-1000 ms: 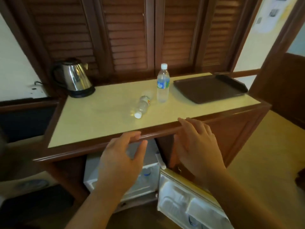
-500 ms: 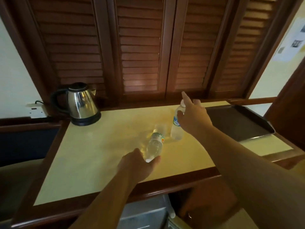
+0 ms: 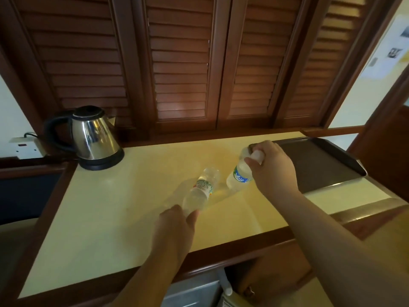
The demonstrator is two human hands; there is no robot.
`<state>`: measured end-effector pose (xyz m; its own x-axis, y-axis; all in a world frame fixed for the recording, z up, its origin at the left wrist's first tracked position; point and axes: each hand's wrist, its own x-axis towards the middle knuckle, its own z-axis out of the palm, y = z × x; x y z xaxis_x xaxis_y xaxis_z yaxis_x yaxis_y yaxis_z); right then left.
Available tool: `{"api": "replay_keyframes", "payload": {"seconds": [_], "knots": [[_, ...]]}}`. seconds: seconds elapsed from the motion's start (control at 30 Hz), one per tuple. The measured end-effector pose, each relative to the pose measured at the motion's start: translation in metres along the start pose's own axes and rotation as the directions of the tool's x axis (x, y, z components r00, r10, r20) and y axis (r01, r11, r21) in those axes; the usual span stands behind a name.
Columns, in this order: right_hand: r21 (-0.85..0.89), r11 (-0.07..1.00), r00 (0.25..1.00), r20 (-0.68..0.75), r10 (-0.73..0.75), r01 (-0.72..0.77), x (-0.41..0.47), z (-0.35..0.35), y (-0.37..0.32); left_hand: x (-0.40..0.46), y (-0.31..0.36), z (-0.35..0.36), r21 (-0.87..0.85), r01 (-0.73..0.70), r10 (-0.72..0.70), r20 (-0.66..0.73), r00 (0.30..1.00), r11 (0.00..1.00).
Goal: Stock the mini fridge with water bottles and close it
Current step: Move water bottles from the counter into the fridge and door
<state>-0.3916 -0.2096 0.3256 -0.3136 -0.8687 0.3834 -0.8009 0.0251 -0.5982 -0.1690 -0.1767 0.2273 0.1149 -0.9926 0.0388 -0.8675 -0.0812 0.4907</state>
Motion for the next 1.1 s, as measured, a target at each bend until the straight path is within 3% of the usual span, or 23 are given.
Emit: {"api": "replay_keyframes", "payload": {"seconds": [0.13,0.27,0.4,0.5,0.7,0.93,1.1], "knots": [[0.118,0.992,0.991,-0.133,-0.030,0.046,-0.071,-0.040,0.003,-0.038,-0.007,-0.037,-0.139,-0.146,0.122,-0.166,0.979,0.980],[0.085,0.988,0.980,-0.165,-0.113,0.128,-0.137,-0.091,0.007,-0.096,-0.007,-0.068,-0.119,-0.419,0.356,-0.352,0.865,0.900],[0.126,0.984,0.981,-0.163,-0.107,0.129,-0.202,-0.127,0.018,-0.162,-0.004,-0.082,-0.151,-0.531,0.425,-0.437,0.793,0.834],[0.141,0.983,0.985,-0.144,-0.099,0.119,-0.258,-0.137,0.037,-0.211,-0.013,-0.070,-0.166,-0.576,0.486,-0.382,0.786,0.801],[0.130,0.989,0.996,-0.072,-0.059,0.068,-0.350,-0.119,0.086,-0.271,-0.043,-0.006,-0.275,-0.474,0.459,-0.119,0.880,0.836],[0.127,0.987,0.994,0.071,0.086,-0.094,-0.419,-0.053,0.136,-0.295,-0.082,0.066,-0.333,-0.340,0.377,0.050,0.925,0.879],[0.076,0.973,0.970,0.132,0.205,-0.216,-0.457,0.012,0.181,-0.284,-0.107,0.118,-0.315,-0.366,0.411,0.086,0.908,0.875]]}}
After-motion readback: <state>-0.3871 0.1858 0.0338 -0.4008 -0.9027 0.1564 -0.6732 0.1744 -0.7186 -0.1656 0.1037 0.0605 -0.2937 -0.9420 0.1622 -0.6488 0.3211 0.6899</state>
